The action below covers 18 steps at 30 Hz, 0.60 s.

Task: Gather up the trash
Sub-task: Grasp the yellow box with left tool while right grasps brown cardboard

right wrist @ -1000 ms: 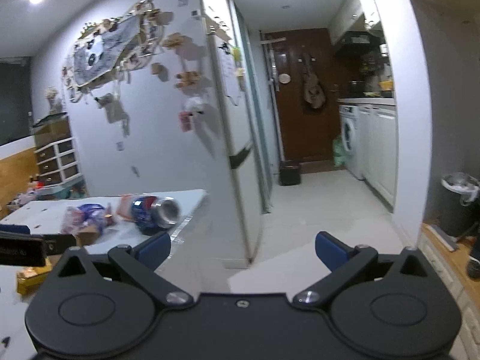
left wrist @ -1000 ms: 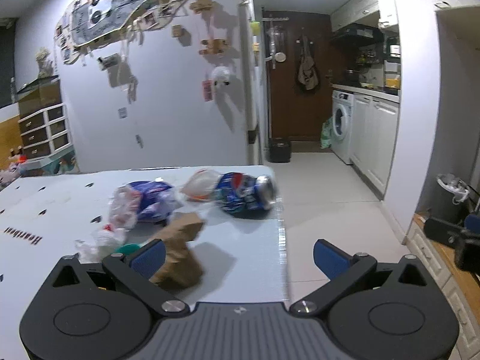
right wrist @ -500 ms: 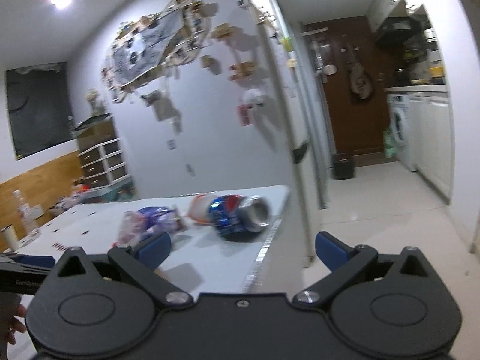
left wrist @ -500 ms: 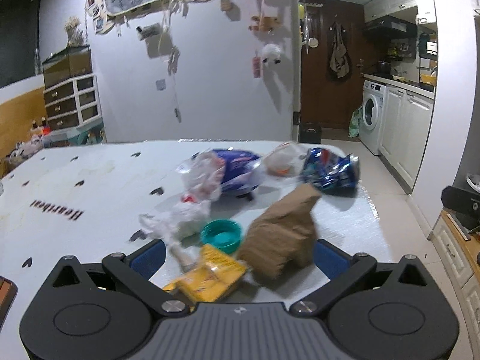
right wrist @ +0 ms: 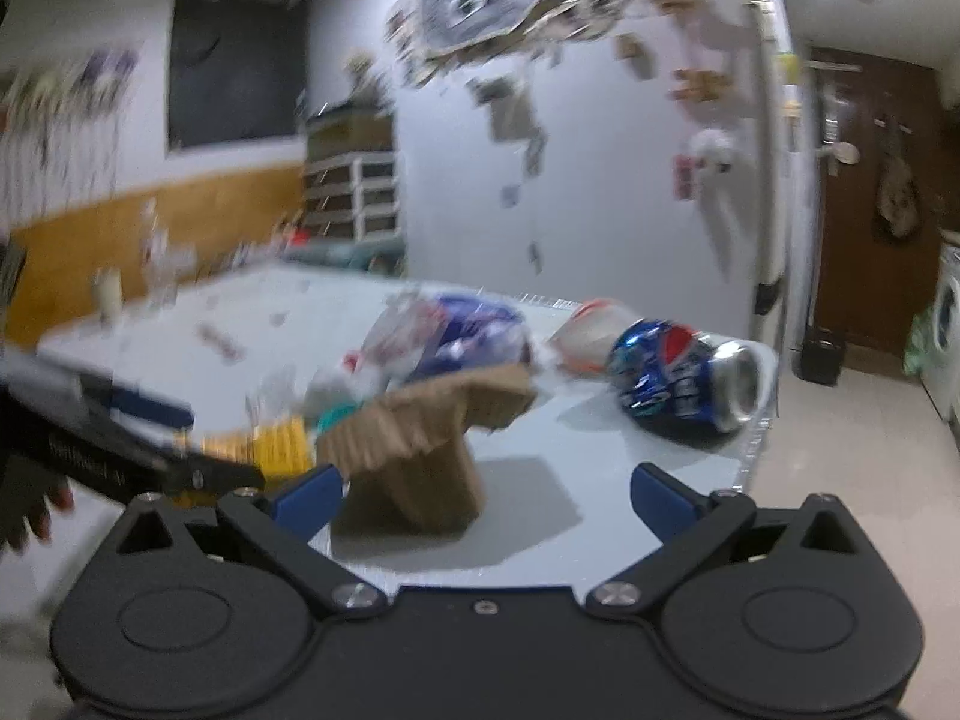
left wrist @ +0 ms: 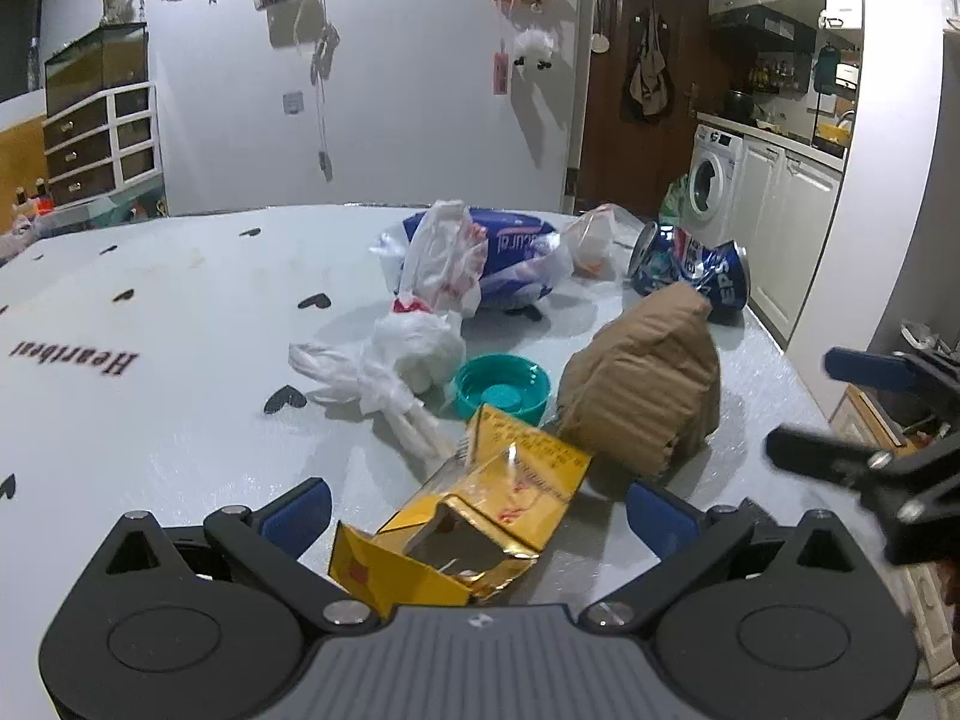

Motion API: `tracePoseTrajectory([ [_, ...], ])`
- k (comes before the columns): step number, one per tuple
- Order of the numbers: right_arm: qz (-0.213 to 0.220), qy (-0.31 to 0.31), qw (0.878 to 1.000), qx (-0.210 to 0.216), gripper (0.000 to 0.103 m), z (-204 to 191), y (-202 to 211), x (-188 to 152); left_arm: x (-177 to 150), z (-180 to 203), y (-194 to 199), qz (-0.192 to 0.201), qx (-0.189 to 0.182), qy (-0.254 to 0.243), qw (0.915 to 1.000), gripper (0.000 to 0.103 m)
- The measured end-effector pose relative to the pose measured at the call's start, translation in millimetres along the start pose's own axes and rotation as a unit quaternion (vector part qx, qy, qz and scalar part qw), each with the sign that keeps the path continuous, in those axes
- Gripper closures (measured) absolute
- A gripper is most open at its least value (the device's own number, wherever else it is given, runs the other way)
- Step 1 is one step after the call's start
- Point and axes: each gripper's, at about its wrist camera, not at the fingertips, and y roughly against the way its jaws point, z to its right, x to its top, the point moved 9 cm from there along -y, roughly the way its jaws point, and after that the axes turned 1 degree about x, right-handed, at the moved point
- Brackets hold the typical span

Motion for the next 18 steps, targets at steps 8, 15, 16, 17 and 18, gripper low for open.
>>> tracePoseTrajectory([
  [8,-0.048,0.089,0.995,0.024,0.014,-23.1,-35.4,-11.2,-2.8,-6.8,-8.3,-0.010,-0.007,-0.031,0.9995,0.002],
  [15,-0.036,0.139,0.989,0.015,0.030,-31.2,-50.0,1.5,3.3,-6.7,-8.1,-0.029,-0.043,-0.025,0.9984,0.004],
  [16,-0.034,0.133,0.990,0.018,0.032,-31.3,-51.8,2.0,1.8,-5.4,-8.3,-0.036,-0.048,-0.024,0.9979,0.004],
  [17,-0.035,0.131,0.990,0.028,0.039,-33.0,-53.1,1.3,0.2,-3.7,-8.2,-0.042,-0.052,-0.024,0.9974,0.004],
  [18,-0.040,0.136,0.989,0.034,0.047,-34.7,-54.0,0.1,-1.8,-1.4,-7.0,-0.047,-0.058,-0.025,0.9969,0.004],
])
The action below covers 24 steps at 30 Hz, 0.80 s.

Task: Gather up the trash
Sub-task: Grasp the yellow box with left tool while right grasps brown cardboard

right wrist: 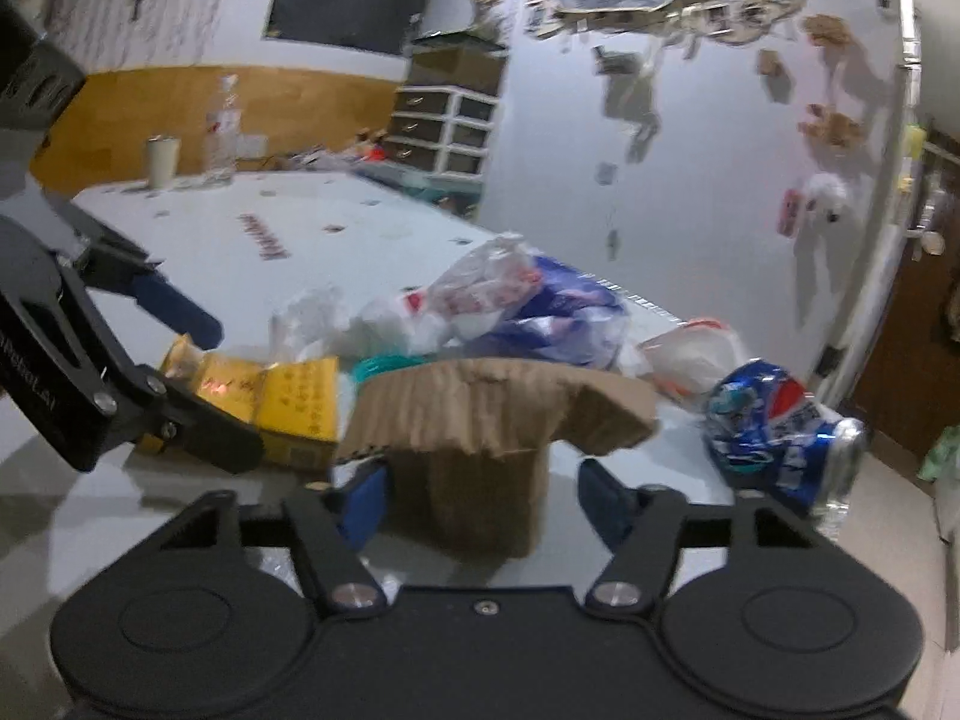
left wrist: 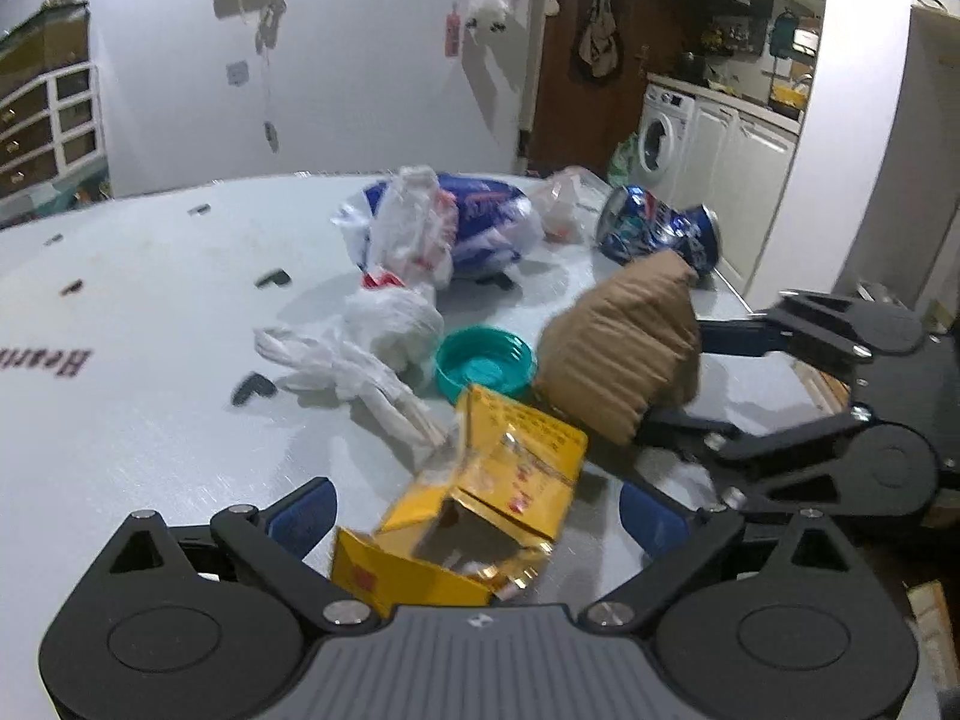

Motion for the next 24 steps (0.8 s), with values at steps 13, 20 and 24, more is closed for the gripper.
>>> tracePoseTrajectory([
  [13,0.021,-0.068,0.997,0.002,0.060,19.7,31.7,-12.2,-10.1,37.0,22.2,-0.012,-0.056,0.005,0.9984,0.007],
  [20,0.021,-0.095,0.995,0.002,0.062,27.5,47.1,-20.7,8.0,25.5,-1.9,-0.023,0.001,0.050,0.9985,0.012],
  [24,0.014,-0.096,0.995,0.010,0.062,27.3,52.2,-25.1,6.3,28.4,-16.0,-0.042,0.026,0.043,0.9979,0.021],
])
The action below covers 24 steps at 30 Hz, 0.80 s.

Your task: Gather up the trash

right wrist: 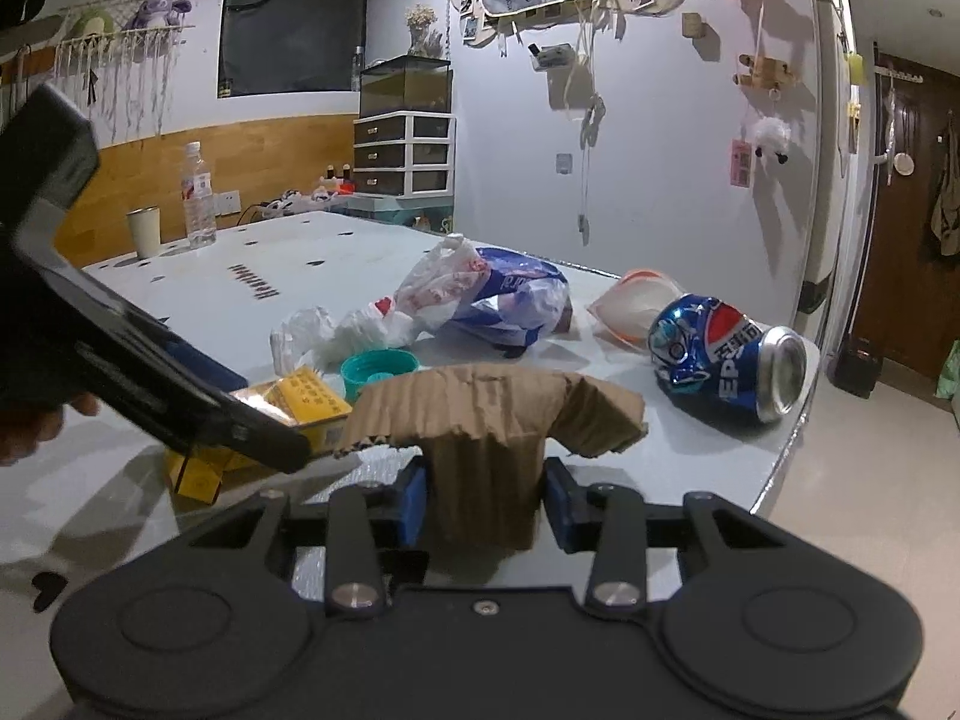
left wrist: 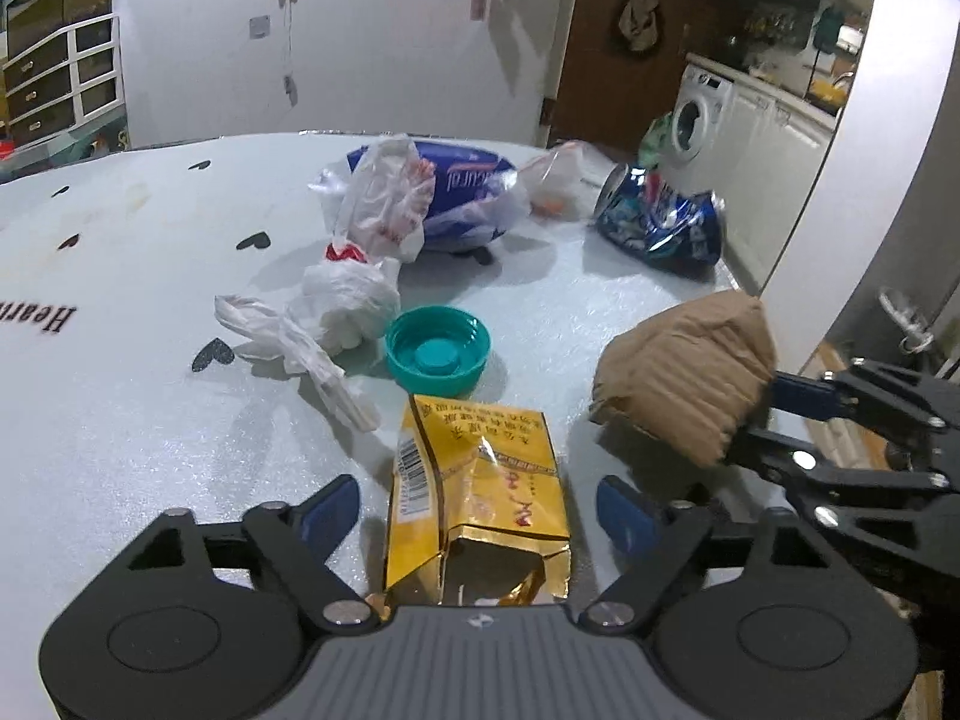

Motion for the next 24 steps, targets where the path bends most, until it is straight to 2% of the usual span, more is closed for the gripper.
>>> tracePoseTrajectory([
  [2,-0.004,0.003,1.000,0.015,0.061,-2.6,3.2,-1.7,-1.0,2.3,-3.2,0.000,-0.001,0.001,1.0000,0.030],
  [7,-0.015,0.014,0.999,0.048,0.060,-7.8,11.4,-6.2,-5.0,4.5,-2.1,0.010,0.009,0.006,0.9999,0.042],
  [10,-0.012,0.009,0.999,0.044,0.059,-6.8,12.1,-6.2,-7.1,4.3,0.6,0.014,0.008,0.012,0.9998,0.043],
  [13,-0.002,0.002,0.999,0.043,0.054,-4.6,12.3,-3.2,-10.1,4.4,4.1,0.017,0.012,0.013,0.9997,0.043],
  [17,0.007,0.001,0.999,0.054,0.037,-8.4,9.8,-0.3,-12.1,2.0,8.6,0.022,0.018,0.019,0.9994,0.043],
  [20,0.001,0.006,0.998,0.061,0.036,-13.0,4.4,-1.9,-13.3,0.8,14.0,0.027,0.024,0.022,0.9991,0.043],
  [24,0.008,0.028,0.998,0.049,0.036,-15.6,1.3,2.7,-14.9,-0.1,24.4,0.038,0.032,0.023,0.9985,0.043],
])
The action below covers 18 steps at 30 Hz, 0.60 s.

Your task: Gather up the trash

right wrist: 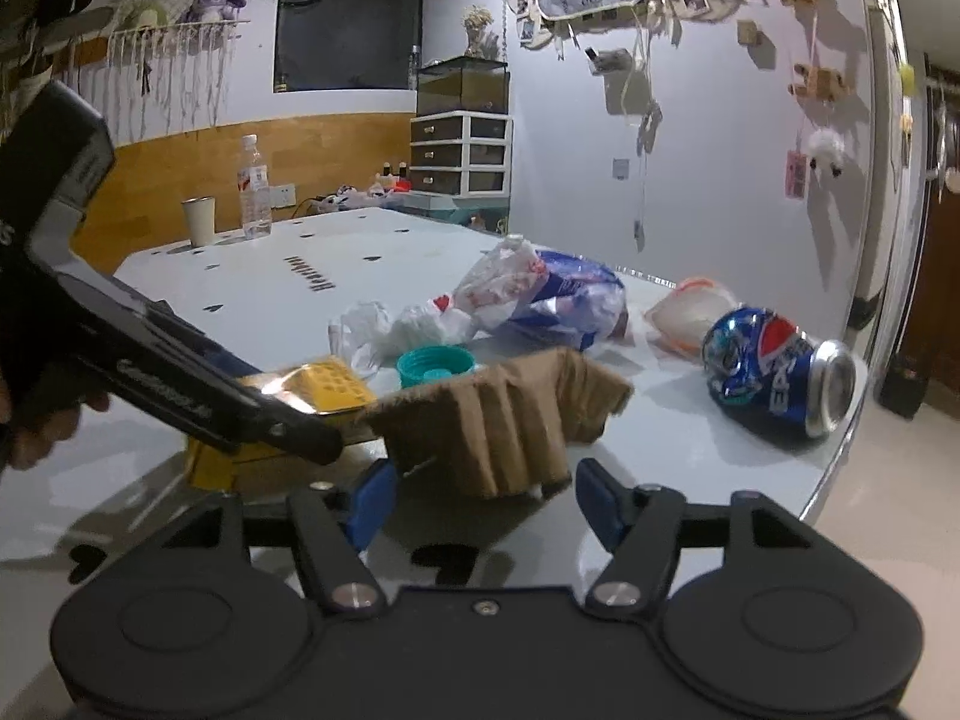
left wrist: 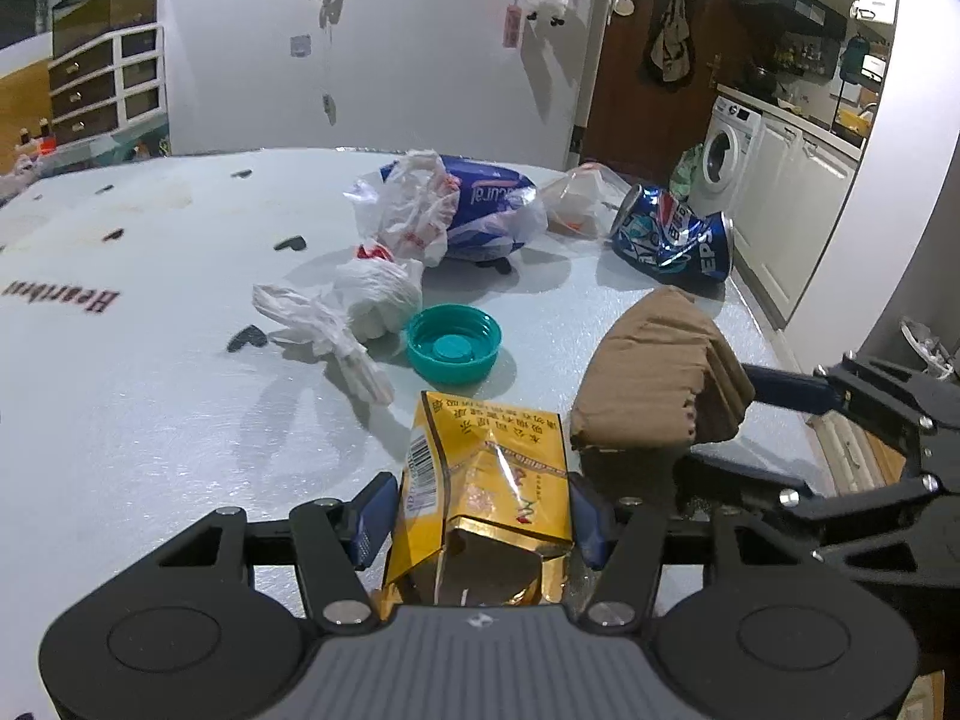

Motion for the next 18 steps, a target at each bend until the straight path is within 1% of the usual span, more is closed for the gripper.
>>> tracePoseTrajectory([
  [4,0.014,0.006,1.000,0.019,0.036,0.8,3.1,8.1,0.6,-1.7,9.1,0.011,0.005,0.005,0.9999,0.043],
  [10,0.017,0.038,0.998,0.040,0.036,2.4,-1.3,16.2,3.2,-2.7,14.9,0.024,0.011,0.012,0.9996,0.043],
  [12,0.017,0.038,0.998,0.045,0.037,2.6,-4.7,18.0,4.7,-2.7,14.9,0.025,0.013,0.014,0.9995,0.043],
  [13,0.015,0.034,0.998,0.049,0.038,3.4,-7.5,18.4,5.1,-2.3,15.3,0.026,0.014,0.014,0.9995,0.043],
  [15,0.009,0.025,0.998,0.051,0.044,4.0,-12.9,17.0,5.8,-1.5,16.0,0.027,0.014,0.014,0.9994,0.043],
  [17,0.007,0.023,0.998,0.049,0.047,3.8,-16.1,15.1,6.0,-1.4,16.3,0.027,0.017,0.015,0.9994,0.043],
  [18,0.007,0.022,0.999,0.049,0.051,3.6,-16.8,15.0,6.0,-1.4,16.5,0.027,0.018,0.015,0.9994,0.043],
])
